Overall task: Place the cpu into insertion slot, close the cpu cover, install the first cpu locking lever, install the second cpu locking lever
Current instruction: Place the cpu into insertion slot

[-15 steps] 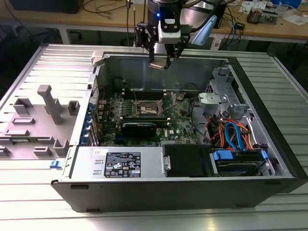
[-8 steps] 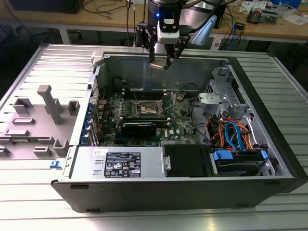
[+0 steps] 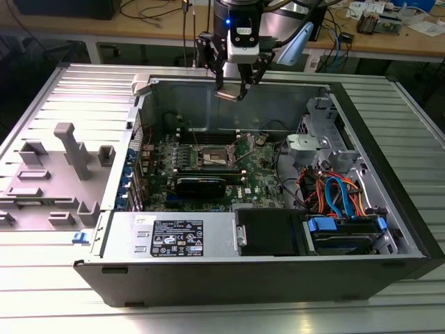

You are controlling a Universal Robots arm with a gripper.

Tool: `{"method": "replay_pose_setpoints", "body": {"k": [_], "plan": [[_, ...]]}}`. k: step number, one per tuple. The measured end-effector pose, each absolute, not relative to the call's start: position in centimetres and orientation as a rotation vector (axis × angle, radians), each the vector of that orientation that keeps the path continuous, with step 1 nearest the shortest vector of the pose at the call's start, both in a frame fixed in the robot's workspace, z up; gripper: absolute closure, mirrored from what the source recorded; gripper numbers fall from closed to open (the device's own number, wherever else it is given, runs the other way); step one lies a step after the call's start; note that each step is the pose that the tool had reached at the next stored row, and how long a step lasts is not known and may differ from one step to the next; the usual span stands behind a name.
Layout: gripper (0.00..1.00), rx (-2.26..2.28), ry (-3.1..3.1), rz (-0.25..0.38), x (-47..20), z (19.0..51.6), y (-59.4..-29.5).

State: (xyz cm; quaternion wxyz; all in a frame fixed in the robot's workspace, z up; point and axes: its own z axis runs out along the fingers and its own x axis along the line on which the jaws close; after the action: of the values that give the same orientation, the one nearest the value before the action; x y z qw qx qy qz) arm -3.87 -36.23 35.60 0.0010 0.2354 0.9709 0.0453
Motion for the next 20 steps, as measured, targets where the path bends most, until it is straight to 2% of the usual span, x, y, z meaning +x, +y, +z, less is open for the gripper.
{"method": "replay_pose_setpoints", "body": {"k": [20], "plan": [[0.46,0.861,3.012,0.142,-3.87,35.41,-36.23]]}}
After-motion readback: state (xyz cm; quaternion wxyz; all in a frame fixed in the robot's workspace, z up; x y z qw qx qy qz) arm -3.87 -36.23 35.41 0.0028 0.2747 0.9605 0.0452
